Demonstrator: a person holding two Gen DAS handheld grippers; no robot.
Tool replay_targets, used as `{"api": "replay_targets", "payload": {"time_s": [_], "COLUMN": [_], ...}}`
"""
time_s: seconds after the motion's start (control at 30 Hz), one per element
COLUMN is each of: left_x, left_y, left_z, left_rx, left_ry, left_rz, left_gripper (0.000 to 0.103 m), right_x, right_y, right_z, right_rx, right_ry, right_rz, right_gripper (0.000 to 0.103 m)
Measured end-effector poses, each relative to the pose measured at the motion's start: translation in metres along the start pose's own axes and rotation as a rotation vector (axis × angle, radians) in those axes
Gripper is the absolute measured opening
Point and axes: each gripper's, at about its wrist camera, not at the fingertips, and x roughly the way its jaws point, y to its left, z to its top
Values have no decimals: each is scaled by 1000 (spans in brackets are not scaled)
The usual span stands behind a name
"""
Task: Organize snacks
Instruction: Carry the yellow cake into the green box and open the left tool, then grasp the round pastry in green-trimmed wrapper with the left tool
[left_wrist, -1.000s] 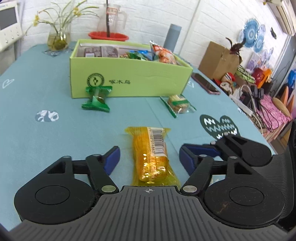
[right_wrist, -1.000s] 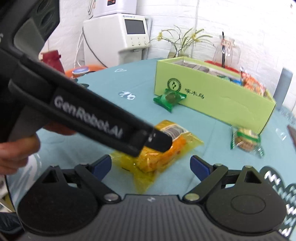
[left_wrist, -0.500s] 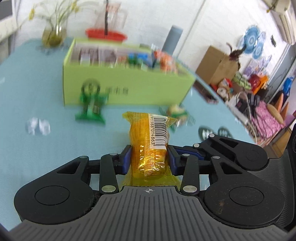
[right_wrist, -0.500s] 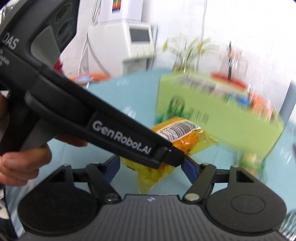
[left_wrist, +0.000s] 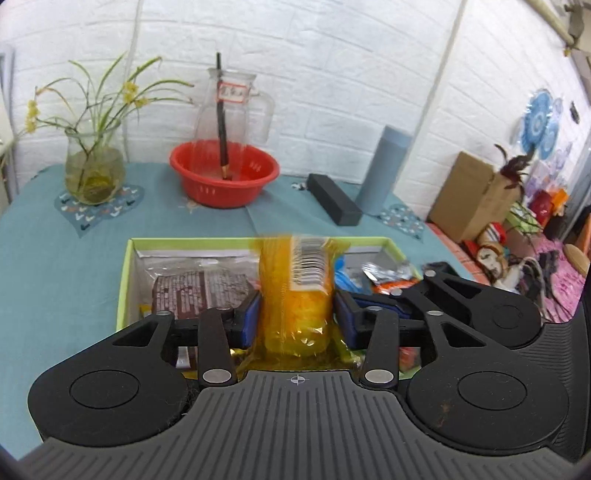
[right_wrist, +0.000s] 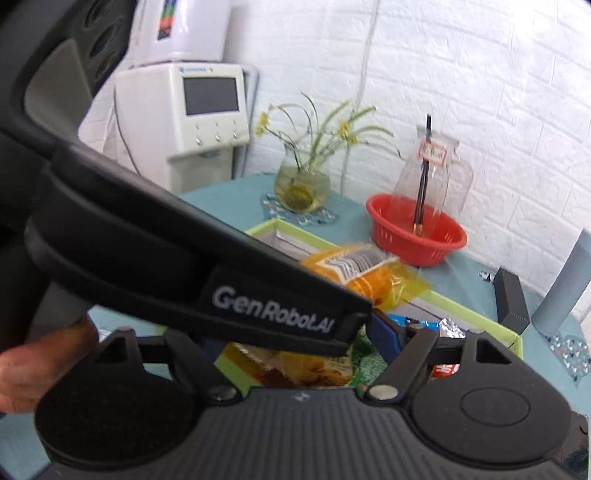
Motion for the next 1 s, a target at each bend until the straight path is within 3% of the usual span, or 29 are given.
{"api": "replay_targets", "payload": {"time_s": [0.07, 0.13, 0.27, 0.37, 0.47, 0.57, 0.67, 0.9, 1.0], "left_x": [1, -15, -57, -78, -76, -50, -18, 46, 57], "left_y": [1, -1, -16, -31, -47, -61, -71, -89, -90], "left_z": [-2, -5, -19, -42, -73, -102, -112, -92, -94], "left_rx": [12, 17, 33, 42, 57, 79, 62, 51, 37], "left_ry": [-15, -53, -128, -127, -56, 68, 174, 238, 253], "left_rz": [38, 34, -7, -58, -106, -95, -107, -127, -132], "left_gripper": [38, 40, 56, 58, 63, 58, 49, 45, 33], "right_x": [-6, -31, -96, -130, -132, -125, -111, -53, -51], "right_y": [-3, -2, 2, 8, 9, 3, -12, -55, -50], "right_z": [-2, -6, -31, -64, -103, -138, -149, -138, -136], "right_rx": [6, -2, -24, 7, 38, 94, 132, 206, 200], "right_ry": [-20, -86, -174, -147, -45, 75, 108, 146, 122], "right_rz": [-17, -24, -59, -60, -74, -92, -123, -62, -50], "right_gripper": [79, 91, 92, 92, 92, 92, 92, 92, 84]}}
